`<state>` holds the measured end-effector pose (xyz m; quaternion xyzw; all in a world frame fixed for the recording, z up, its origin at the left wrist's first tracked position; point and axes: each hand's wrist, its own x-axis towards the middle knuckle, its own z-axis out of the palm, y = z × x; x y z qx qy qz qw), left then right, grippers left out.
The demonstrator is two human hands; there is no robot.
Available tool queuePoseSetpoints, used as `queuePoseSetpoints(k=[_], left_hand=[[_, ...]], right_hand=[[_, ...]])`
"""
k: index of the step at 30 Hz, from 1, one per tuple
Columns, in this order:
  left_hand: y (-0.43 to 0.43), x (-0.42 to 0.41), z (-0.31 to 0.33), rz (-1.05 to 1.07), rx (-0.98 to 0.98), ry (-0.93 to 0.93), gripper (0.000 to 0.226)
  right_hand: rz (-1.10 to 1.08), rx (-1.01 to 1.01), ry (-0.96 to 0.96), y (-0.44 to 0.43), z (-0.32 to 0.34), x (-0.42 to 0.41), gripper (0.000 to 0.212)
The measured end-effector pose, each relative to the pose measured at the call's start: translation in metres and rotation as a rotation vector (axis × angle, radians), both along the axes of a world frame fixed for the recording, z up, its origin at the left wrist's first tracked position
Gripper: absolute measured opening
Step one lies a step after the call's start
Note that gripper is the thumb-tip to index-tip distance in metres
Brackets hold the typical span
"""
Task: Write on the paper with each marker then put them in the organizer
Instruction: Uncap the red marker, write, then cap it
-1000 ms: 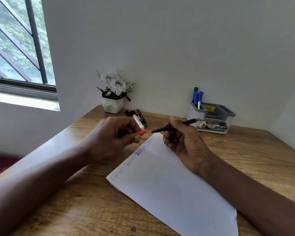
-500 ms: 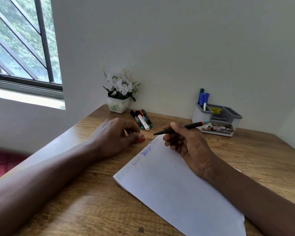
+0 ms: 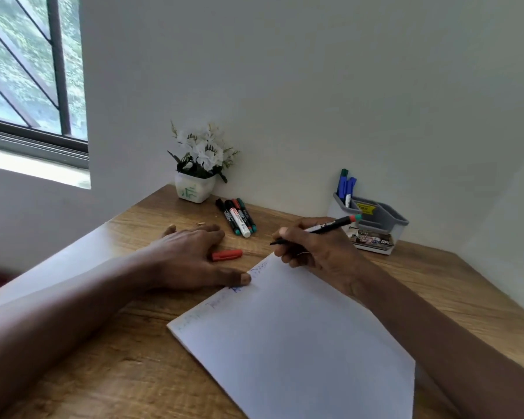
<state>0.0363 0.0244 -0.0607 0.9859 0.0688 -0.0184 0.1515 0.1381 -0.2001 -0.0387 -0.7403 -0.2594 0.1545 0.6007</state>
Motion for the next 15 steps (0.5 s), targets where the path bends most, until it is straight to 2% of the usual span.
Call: queuePoseSetpoints(k=[4,7,12,15], left_hand=[[0.002,0.001,0.002,-0.022,-0.009,0.027,0.133],[0.003,0.002,0.001,-0.027,-0.018,0.042,0.134],[0.004,0.004,0.002,-0.038,-0.009,0.040,0.136],[0.001,0.002,0.004,-0.038,-0.017,0.038,0.127]], right_hand=[[0.031,-0.173,-0.104,0.004,-0.012,0.007,0.011],[-0.011,-0.122,-0.150,0.005,-0.017,0.006,0.002],[-0.108,-0.160,-0.344,0.008,-0.024,0.003,0.011],[-0.113,-0.204,-0.410,0.007,-0.024,0.005,0.013]])
